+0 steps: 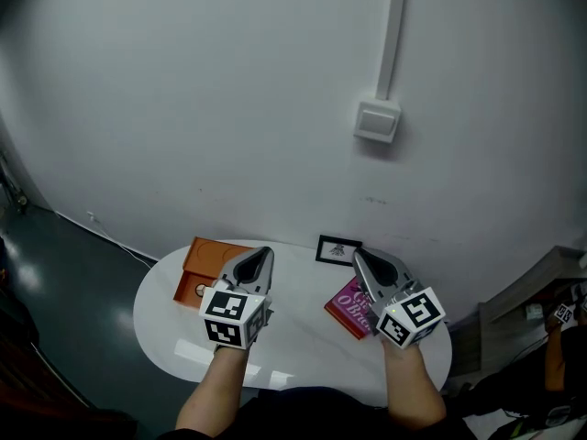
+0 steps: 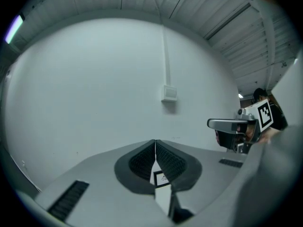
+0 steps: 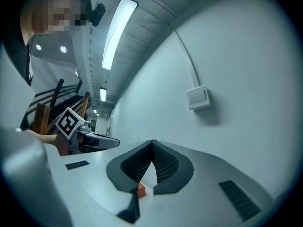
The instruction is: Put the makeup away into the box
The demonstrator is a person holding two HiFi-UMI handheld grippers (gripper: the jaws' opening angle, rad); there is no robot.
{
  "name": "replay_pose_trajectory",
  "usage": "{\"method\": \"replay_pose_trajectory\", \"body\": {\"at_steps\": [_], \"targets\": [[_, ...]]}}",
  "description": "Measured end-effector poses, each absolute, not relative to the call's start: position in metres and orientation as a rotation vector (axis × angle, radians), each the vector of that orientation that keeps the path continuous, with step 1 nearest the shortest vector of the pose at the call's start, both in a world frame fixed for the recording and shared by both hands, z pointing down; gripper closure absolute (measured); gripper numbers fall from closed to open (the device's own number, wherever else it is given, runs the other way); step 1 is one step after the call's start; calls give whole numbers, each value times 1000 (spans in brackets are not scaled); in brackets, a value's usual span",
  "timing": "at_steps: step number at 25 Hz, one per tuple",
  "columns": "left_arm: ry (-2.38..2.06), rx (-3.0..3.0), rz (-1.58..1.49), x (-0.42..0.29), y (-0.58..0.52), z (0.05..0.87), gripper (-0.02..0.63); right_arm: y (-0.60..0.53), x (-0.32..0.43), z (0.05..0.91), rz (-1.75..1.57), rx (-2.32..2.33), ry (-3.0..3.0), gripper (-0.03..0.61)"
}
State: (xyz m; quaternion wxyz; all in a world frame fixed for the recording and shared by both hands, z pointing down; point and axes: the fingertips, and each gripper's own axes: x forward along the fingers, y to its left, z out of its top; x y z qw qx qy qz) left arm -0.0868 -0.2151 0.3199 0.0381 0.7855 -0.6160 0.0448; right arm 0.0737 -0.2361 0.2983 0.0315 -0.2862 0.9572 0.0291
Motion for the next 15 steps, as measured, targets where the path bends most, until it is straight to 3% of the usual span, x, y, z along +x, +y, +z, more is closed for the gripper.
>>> {"method": "replay_pose_trajectory", "body": {"at_steps": [15], "targets": [[-1889,2405,137,-92,-217,317,598,-236,72,300,107,-916,2943,545]]}}
